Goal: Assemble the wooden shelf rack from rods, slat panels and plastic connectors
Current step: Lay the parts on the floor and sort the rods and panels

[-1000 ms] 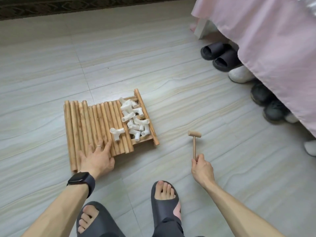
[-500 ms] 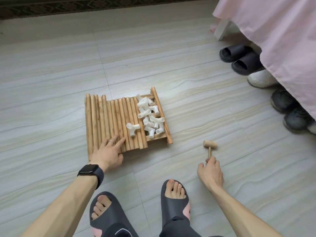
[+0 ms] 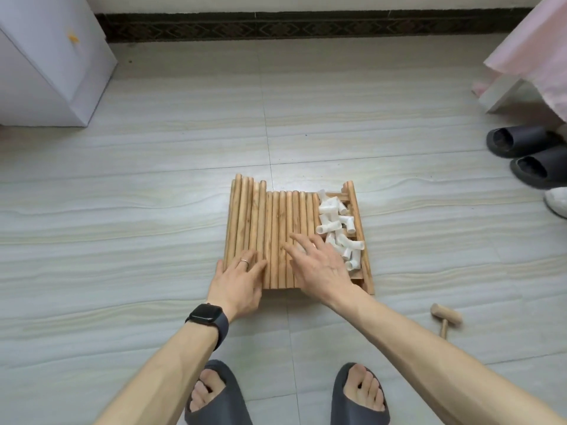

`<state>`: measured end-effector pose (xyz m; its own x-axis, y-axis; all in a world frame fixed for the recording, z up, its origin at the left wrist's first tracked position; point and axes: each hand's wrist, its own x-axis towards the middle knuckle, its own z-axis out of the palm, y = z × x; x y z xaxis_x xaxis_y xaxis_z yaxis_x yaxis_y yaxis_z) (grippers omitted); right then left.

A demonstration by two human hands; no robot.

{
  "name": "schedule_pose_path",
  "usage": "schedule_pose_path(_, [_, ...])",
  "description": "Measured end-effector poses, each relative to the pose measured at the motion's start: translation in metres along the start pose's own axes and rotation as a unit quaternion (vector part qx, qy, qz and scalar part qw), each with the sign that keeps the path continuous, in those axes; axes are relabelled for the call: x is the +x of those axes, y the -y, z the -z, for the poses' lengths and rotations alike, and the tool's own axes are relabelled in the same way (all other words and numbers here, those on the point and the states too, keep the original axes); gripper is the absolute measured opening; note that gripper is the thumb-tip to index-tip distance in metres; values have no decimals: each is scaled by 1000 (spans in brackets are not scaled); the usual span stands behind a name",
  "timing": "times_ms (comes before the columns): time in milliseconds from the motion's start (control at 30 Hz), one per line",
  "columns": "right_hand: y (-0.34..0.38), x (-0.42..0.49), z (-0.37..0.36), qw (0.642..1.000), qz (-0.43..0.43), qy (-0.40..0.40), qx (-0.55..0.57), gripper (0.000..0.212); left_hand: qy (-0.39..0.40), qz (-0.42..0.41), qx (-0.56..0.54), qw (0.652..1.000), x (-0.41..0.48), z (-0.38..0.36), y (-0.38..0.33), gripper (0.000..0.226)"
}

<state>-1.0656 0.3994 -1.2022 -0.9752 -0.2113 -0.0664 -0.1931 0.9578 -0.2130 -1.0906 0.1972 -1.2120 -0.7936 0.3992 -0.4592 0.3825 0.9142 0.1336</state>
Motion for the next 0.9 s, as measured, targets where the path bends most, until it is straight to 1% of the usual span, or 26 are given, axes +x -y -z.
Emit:
schedule_pose_path(67, [8,13,-6,992,88,35,-81,46,-18,5,6,1000,3,1,8,62])
schedule_pose_path(100, [11,18,-9,985,114,61,-116,41,-26,12,1,1000,5,2,11,61])
schedule_pose_path(133, [14,21,-11,980,114,84,-141,37,-33,19,-6,999,8,3,13,59])
schedule_pose_path(200, [14,25,-12,982,46,100,-155,36,-48,29,-14,998,14,4,13,57])
schedule_pose_path(267, [9,28,-9,985,-45,82,-146,34,-62,42,-26,997,19,6,8,54])
schedule_pose_path(333, [2,30,-2,980,-105,74,-151,28,-79,58,-41,994,25,8,1,49])
schedule_pose_path(433, [-12,37,6,969,-160,100,-160,30,-90,74,-53,992,33,10,-5,51])
schedule_pose_path(567, [-20,47,14,957,-215,139,-137,31,-97,92,-79,988,39,12,-6,54])
schedule_pose_path(667, [-19,55,10,944,-265,176,-83,45,-103,104,-106,984,38,12,-3,60])
schedule_pose_path(800, [-15,69,3,930,-323,178,-16,78,-72,109,-143,981,35,11,4,65])
schedule_pose_path(833, [-15,71,3,929,-328,172,-10,83,-66,108,-151,980,34,10,5,65])
schedule_pose_path(900, [-18,72,1,932,-328,153,-3,83,-79,109,-168,976,34,10,5,61])
